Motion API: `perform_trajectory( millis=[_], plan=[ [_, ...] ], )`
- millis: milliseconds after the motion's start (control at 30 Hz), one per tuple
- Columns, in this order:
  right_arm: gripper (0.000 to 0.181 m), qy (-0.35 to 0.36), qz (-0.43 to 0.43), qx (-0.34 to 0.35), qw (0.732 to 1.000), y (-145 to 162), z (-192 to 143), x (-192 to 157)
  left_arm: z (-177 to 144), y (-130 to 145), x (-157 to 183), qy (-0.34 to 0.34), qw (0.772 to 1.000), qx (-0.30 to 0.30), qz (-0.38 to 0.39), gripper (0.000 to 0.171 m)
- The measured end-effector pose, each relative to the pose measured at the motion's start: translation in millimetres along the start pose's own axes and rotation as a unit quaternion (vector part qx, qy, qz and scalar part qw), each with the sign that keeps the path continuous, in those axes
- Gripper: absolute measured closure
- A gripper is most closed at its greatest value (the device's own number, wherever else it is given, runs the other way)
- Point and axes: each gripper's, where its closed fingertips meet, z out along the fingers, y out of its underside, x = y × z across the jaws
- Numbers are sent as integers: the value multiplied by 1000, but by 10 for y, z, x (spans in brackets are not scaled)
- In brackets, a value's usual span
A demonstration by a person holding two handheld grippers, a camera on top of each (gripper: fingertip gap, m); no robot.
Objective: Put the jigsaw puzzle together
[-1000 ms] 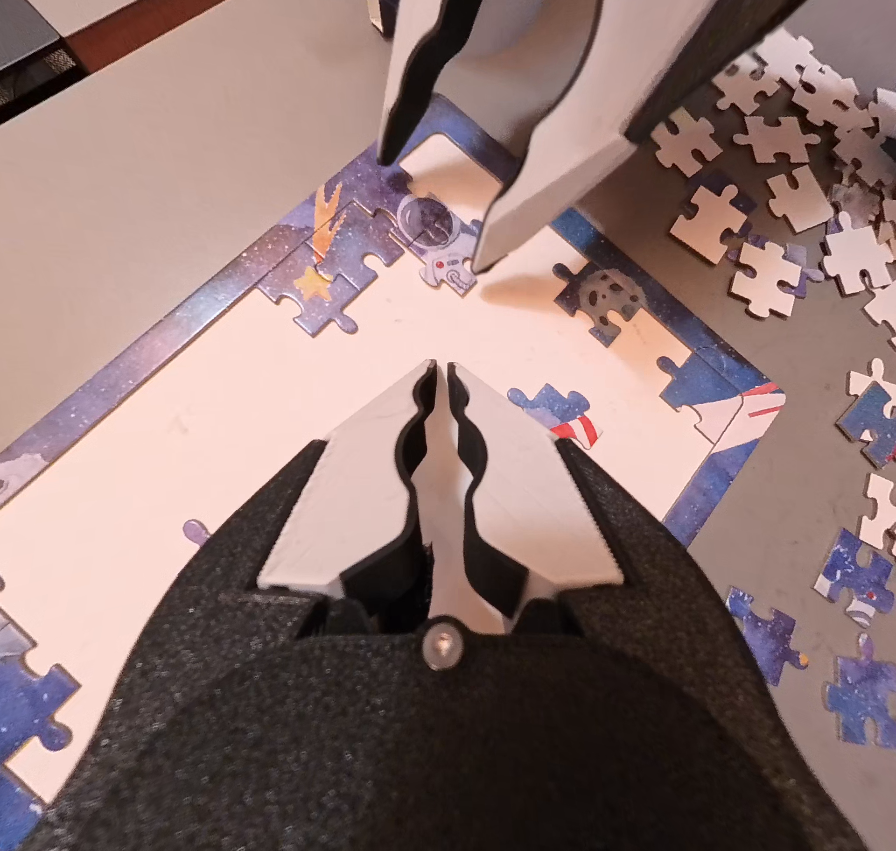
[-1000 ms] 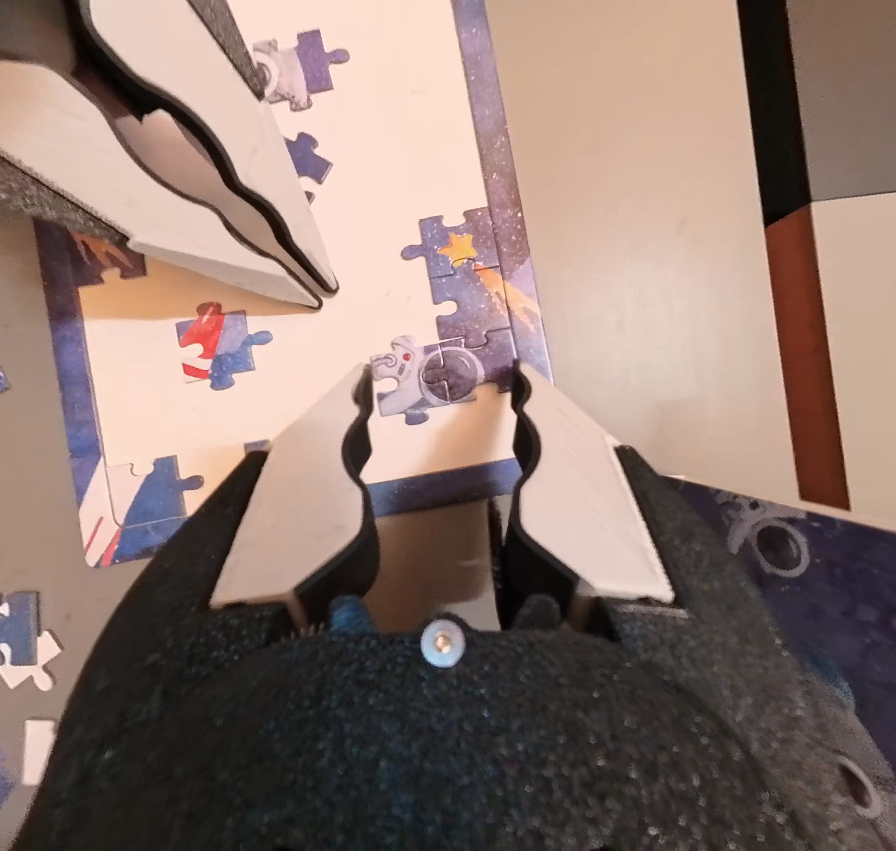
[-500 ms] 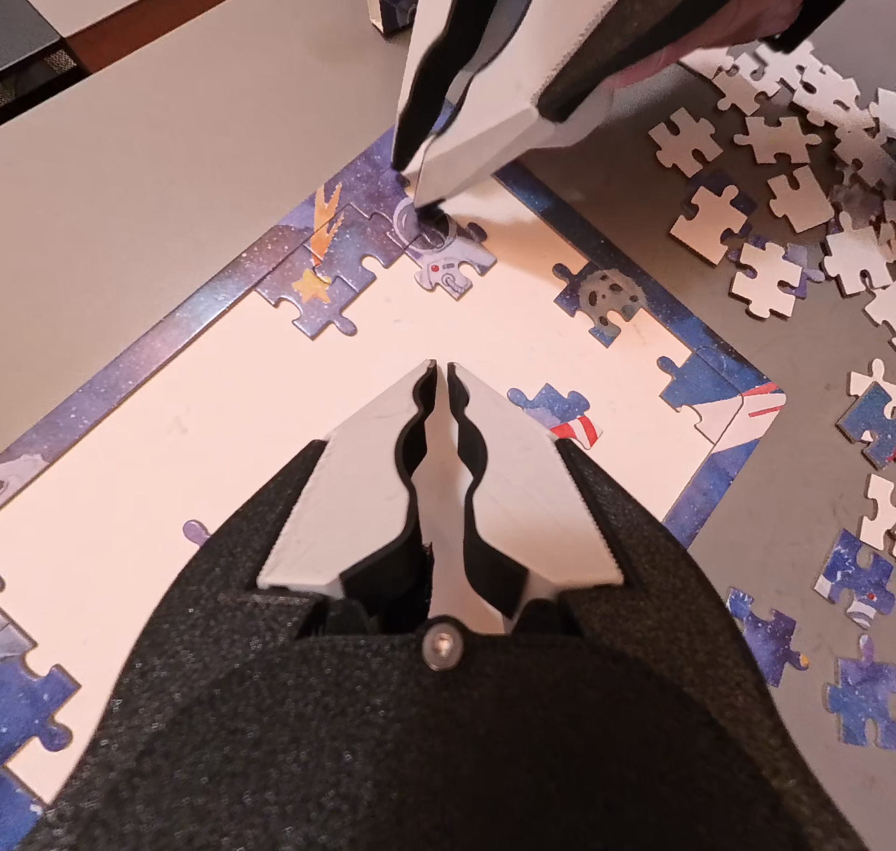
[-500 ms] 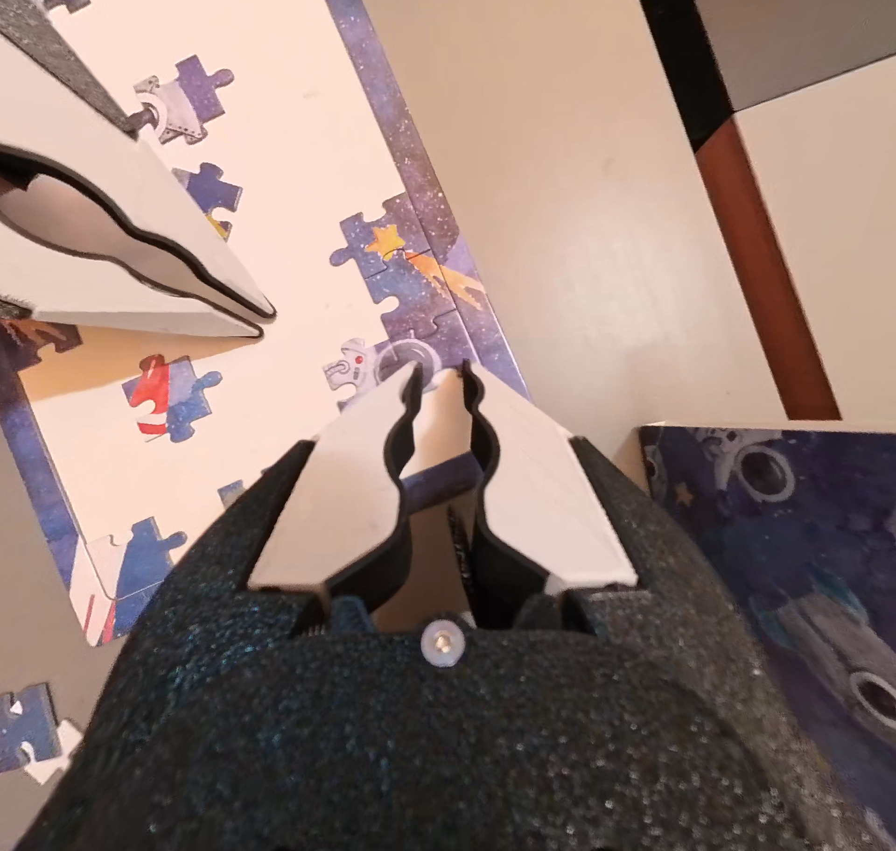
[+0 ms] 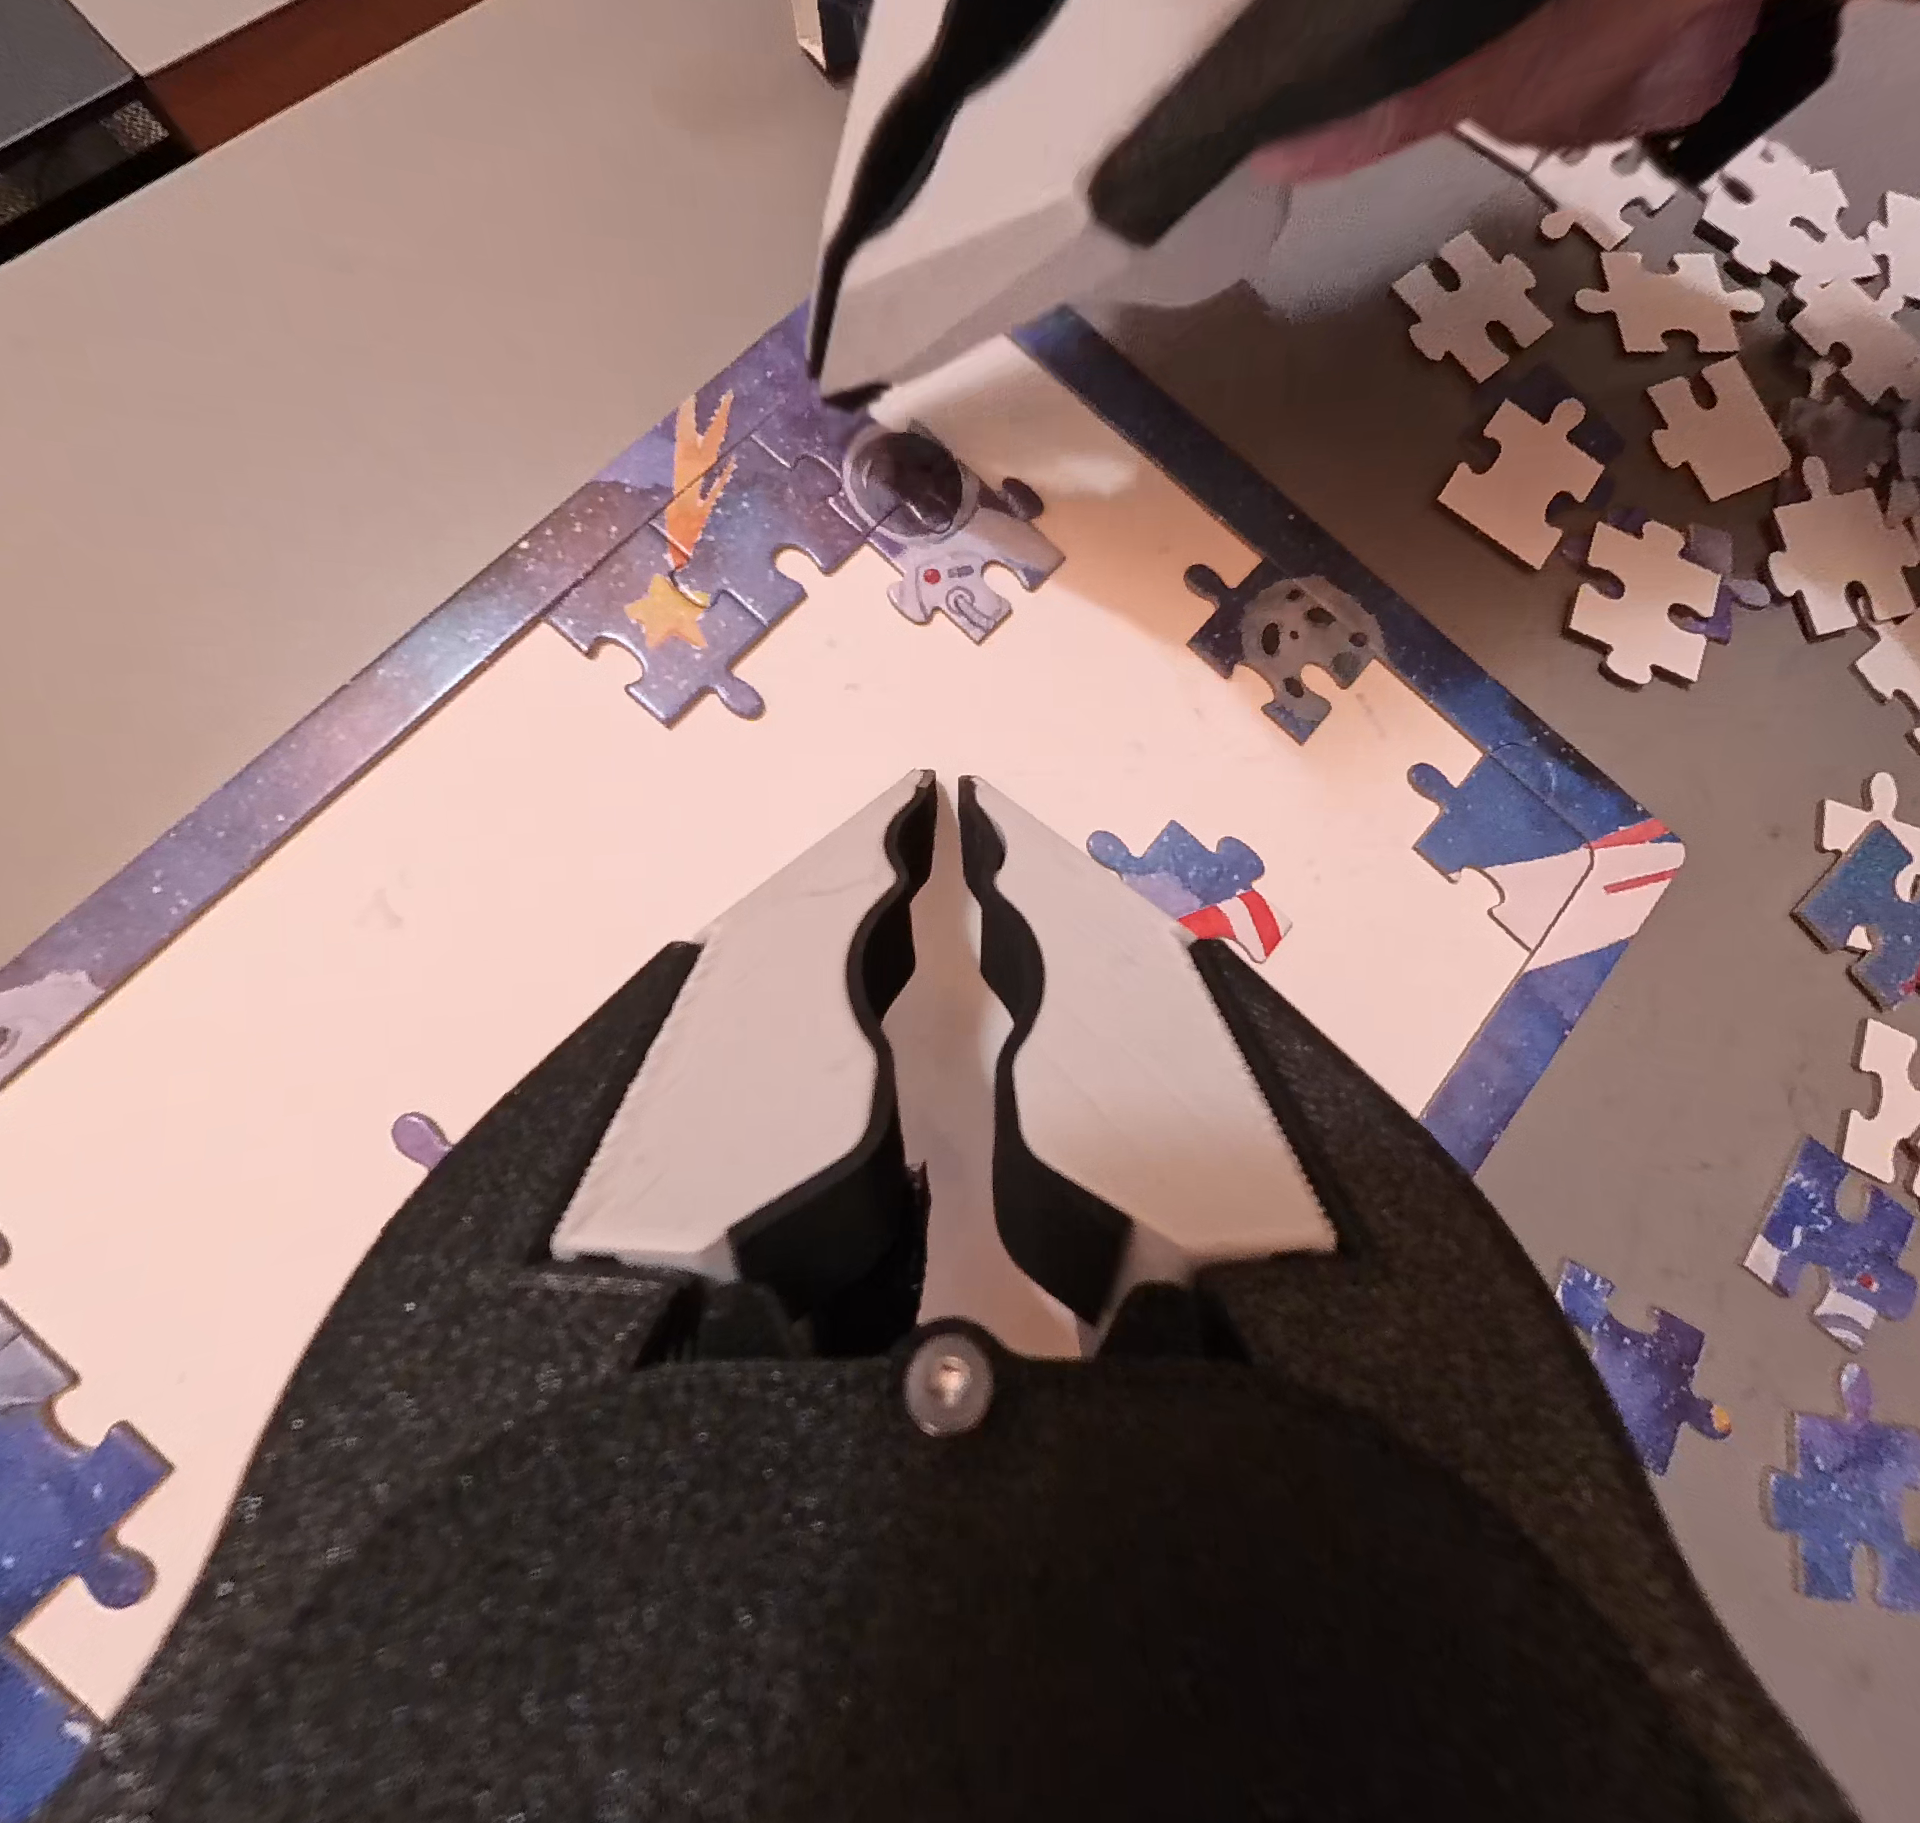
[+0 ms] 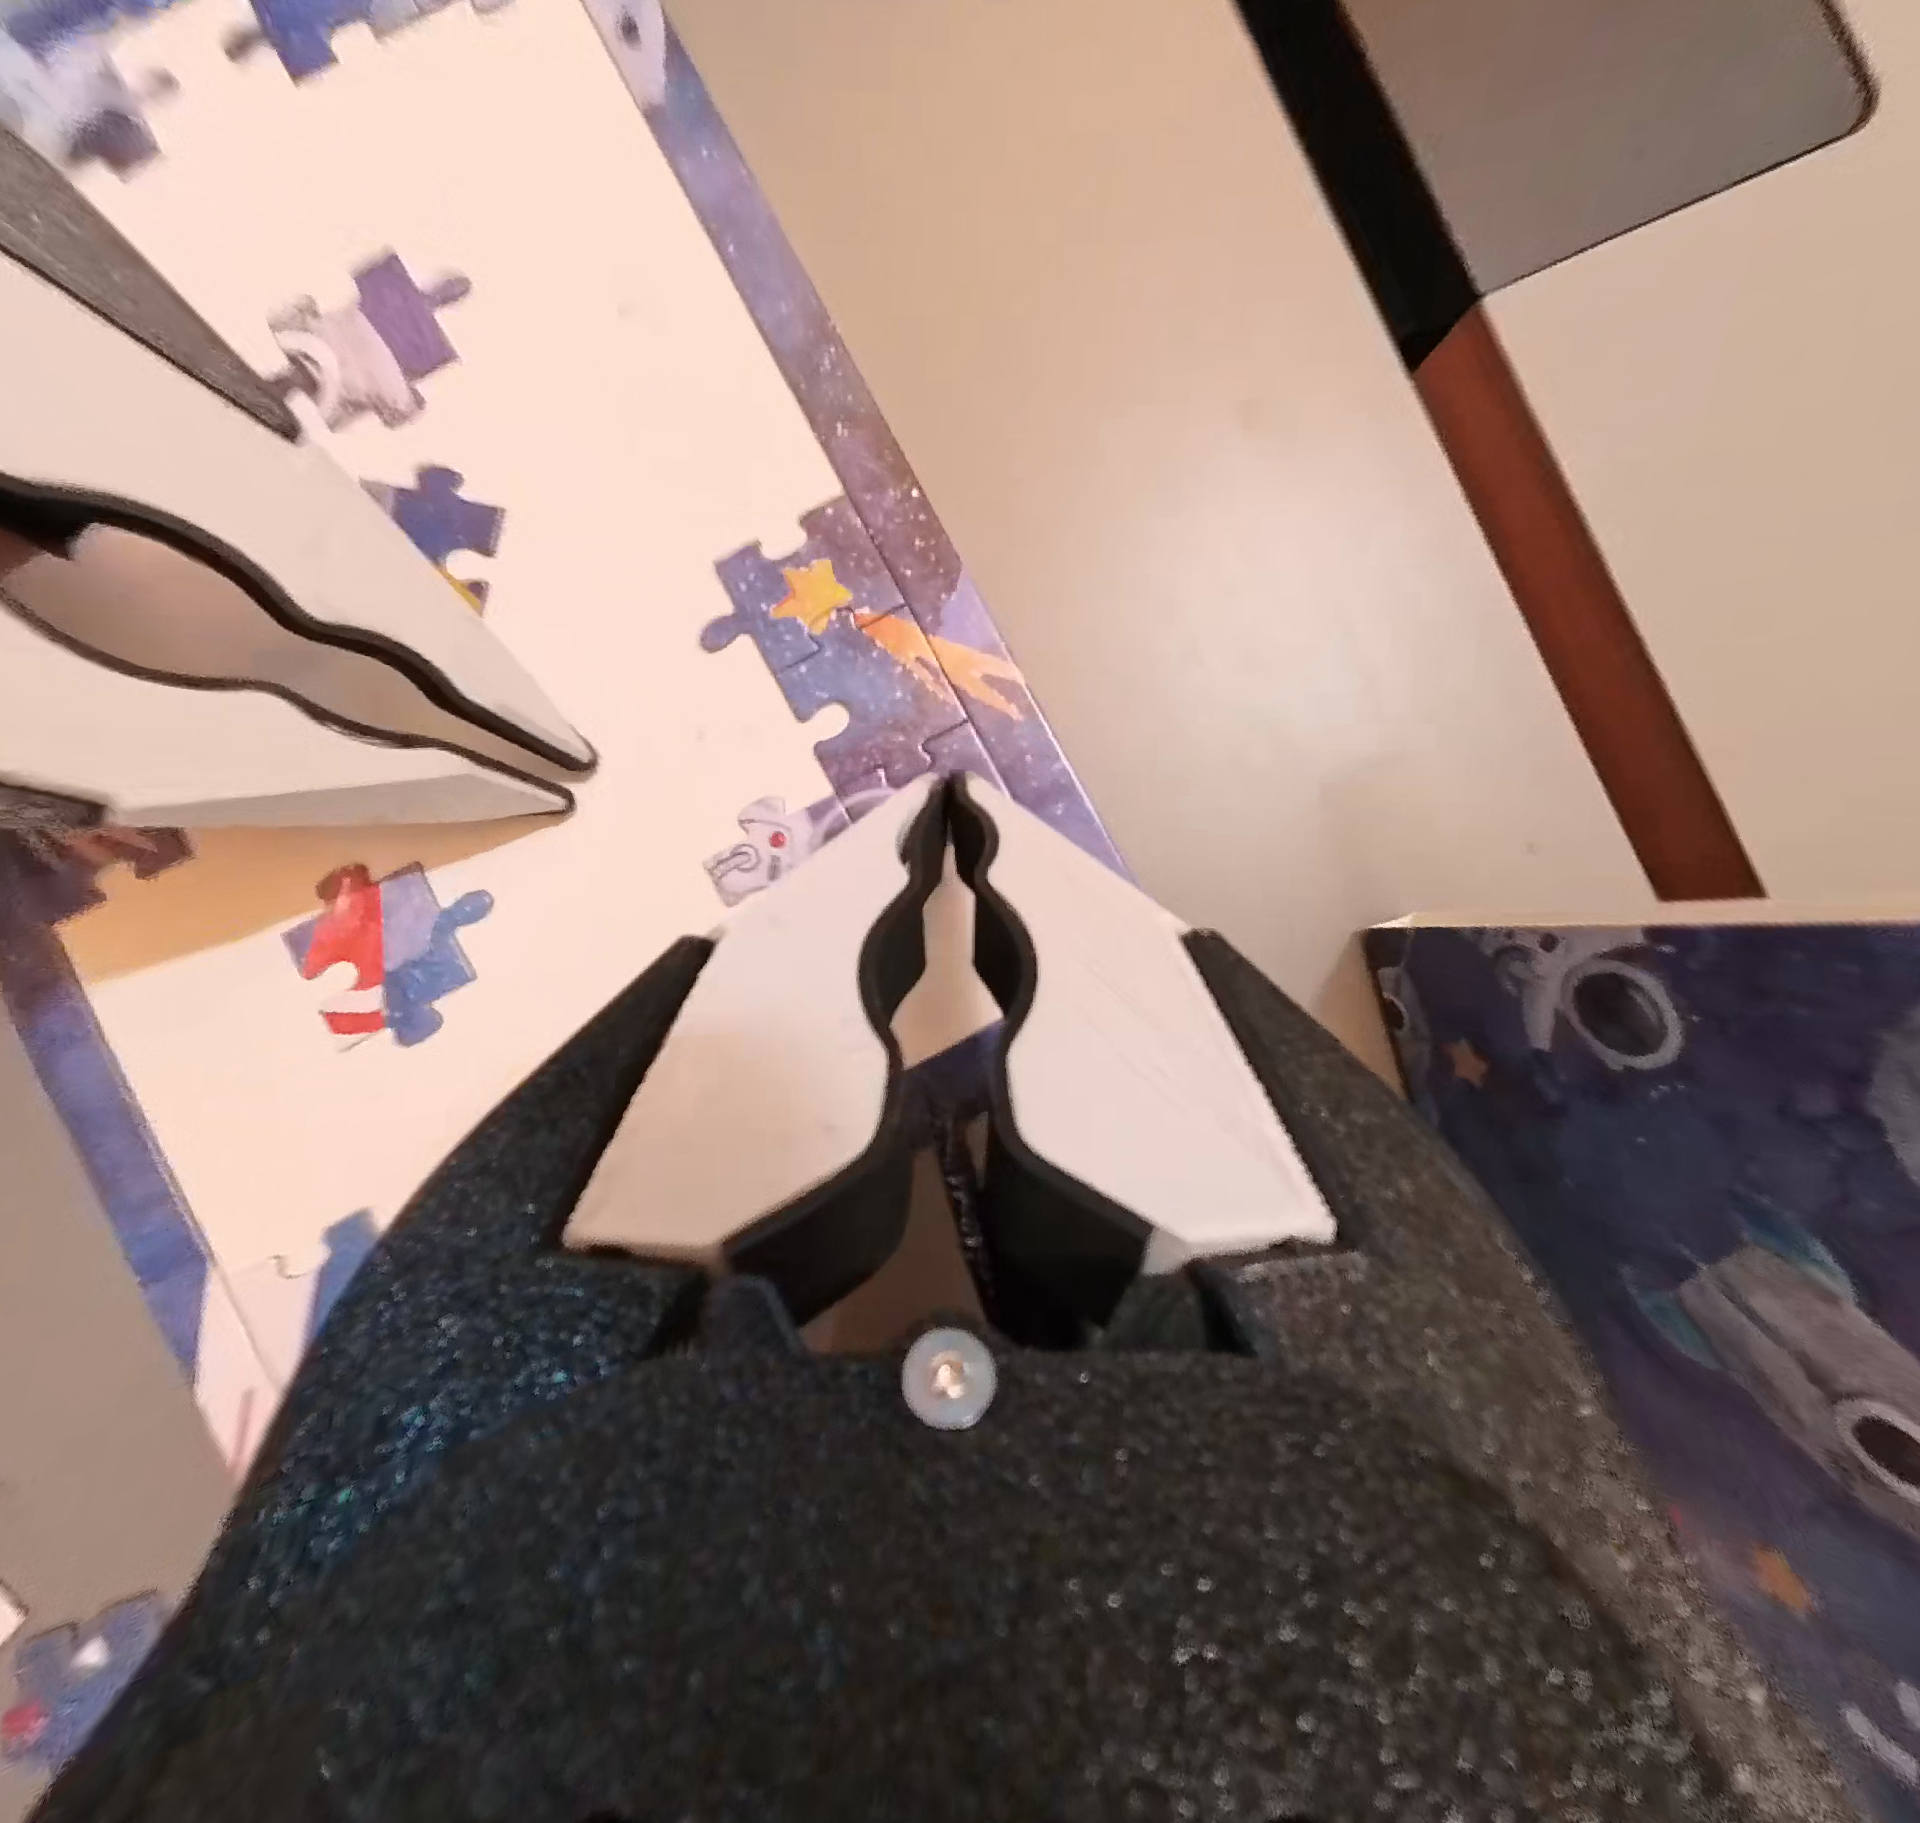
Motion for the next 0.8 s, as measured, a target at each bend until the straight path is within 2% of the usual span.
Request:
perform_trajectory(
  millis=[167, 267, 333, 533, 667, 800],
  plan=[
    [181, 5, 17, 26, 1000, -57, -207, -1, 0, 0, 0, -3, 1000, -1, 3, 168],
    [181, -31, 4, 17, 999, 11, -149, -233, 0, 0, -1, -3, 1000, -1, 3, 168],
    [181, -25, -12, -11, 1000, 140, -41, -291, 1, 0, -1, -3, 1000, -2, 2, 168],
    [181, -11, -13, -17, 1000, 177, -11, -259, 2, 0, -1, -3, 1000, -2, 2, 168],
    [181, -2, 0, 5, 1000, 86, -106, -202, 2, 0, -1, -3, 1000, -1, 3, 168],
    [181, 18, 0, -22, 1000, 177, -16, -153, 1, -1, -2, -3, 1000, -2, 3, 168]
  ],
)
